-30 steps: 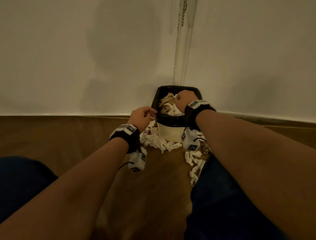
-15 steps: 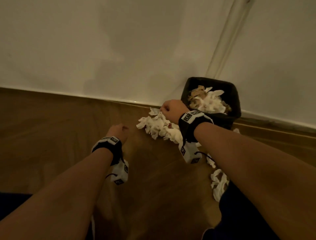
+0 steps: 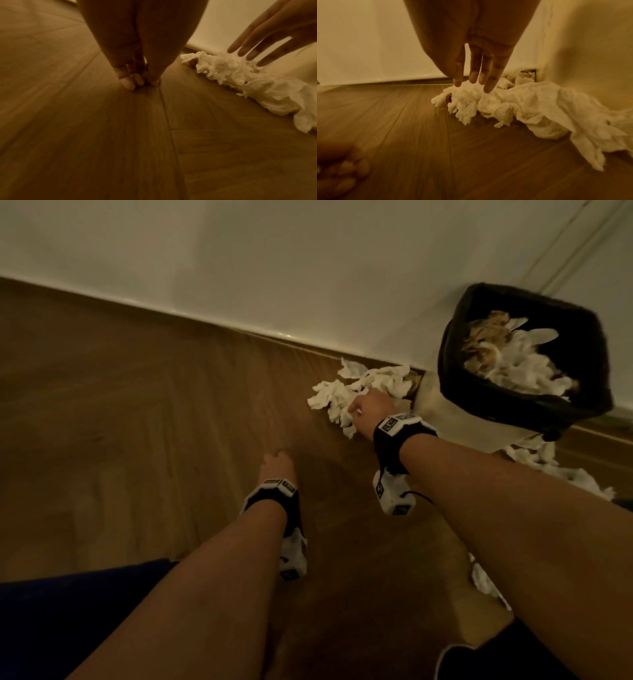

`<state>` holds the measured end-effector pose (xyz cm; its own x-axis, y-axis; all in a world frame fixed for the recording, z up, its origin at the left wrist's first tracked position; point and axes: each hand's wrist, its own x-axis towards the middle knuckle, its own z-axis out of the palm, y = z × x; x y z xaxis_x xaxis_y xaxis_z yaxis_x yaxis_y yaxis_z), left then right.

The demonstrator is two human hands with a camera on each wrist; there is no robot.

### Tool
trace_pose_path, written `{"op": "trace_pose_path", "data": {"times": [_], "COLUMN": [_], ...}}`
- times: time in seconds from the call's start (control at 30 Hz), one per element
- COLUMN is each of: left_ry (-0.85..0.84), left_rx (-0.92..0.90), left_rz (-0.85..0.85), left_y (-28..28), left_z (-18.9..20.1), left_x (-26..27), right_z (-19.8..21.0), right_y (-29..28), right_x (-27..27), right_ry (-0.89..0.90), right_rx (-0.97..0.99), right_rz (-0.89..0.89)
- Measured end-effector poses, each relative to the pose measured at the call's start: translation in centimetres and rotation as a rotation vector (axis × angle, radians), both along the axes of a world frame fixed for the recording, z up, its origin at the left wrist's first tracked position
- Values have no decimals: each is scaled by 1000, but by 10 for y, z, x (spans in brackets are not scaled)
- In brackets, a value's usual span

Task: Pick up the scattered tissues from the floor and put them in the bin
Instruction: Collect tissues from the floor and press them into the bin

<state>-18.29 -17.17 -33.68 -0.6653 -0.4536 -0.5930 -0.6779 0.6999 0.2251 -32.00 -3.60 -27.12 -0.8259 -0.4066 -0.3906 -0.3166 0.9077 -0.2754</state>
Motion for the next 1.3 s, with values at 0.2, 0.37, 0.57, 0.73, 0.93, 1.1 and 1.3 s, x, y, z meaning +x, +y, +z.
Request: {"op": "trace_pose_path", "data": {"times": [0.2, 0.37, 0.57, 0.73, 0.93, 1.1, 1.3], "left_ry": [102, 93, 91, 109, 150, 171, 202], "left_rx": [148, 182, 184, 216, 259, 246, 219], "left_rz": [51, 105, 91, 151, 190, 169, 109], "left_y": [9, 10, 7, 8, 13, 14, 12], "left_z": [1, -6, -11, -10, -7, -2, 6], "left_x": [-23, -26, -22, -21, -16, -12, -12], "right_z": [-25, -44, -41, -25, 0, 16, 27], "right_y": [-13, -16, -4, 13, 20, 27, 29], "right_x": [6, 20, 11, -1, 3, 13, 19], "right_ry": [71, -38, -12, -90, -407, -766, -874], "right_rx": [95, 286, 102, -283, -692, -1030, -1096], "right_rz": [136, 222, 91, -263, -674, -981, -971]}}
